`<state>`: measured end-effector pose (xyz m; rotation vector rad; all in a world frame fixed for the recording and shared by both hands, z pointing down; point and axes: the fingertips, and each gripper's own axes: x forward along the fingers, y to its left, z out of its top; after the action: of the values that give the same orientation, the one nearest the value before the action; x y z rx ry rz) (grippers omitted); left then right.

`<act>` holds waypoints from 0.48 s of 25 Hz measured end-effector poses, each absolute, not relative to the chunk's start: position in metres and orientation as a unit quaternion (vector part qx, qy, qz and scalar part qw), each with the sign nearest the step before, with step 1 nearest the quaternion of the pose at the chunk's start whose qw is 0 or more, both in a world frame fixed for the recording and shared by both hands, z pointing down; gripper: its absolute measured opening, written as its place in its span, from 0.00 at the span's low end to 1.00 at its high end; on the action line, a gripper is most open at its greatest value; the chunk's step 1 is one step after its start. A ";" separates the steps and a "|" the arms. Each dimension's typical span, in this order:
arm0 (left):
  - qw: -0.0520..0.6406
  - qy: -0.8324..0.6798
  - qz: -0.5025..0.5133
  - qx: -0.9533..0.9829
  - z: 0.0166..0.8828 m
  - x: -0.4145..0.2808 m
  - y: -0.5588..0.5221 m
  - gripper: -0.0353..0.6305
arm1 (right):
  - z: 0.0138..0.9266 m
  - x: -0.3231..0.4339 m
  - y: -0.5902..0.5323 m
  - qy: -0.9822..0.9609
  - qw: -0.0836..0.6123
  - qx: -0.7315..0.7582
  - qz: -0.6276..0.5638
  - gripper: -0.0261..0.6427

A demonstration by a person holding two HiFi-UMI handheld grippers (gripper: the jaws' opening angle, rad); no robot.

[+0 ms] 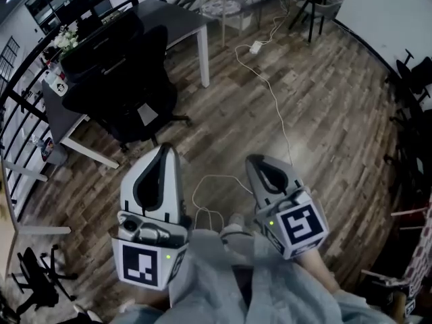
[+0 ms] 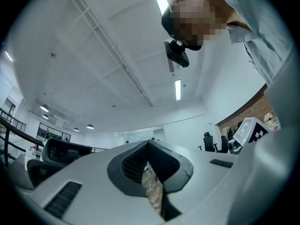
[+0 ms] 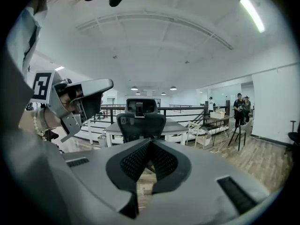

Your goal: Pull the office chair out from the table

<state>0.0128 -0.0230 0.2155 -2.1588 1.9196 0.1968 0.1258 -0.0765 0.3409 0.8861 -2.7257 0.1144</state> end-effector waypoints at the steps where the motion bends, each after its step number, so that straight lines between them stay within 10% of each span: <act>1: 0.122 0.662 0.066 -0.737 0.216 0.019 -0.026 0.04 | 0.342 0.132 -0.081 -0.942 0.139 0.302 0.041 0.04; 12: 0.126 0.703 0.047 -0.698 0.218 0.054 -0.028 0.04 | 0.349 0.152 -0.103 -0.960 0.132 0.242 0.040 0.04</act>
<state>0.0543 -0.0277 0.2177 -2.0332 2.0479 0.1367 0.1524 -0.1030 0.3493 0.7014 -2.7871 0.1168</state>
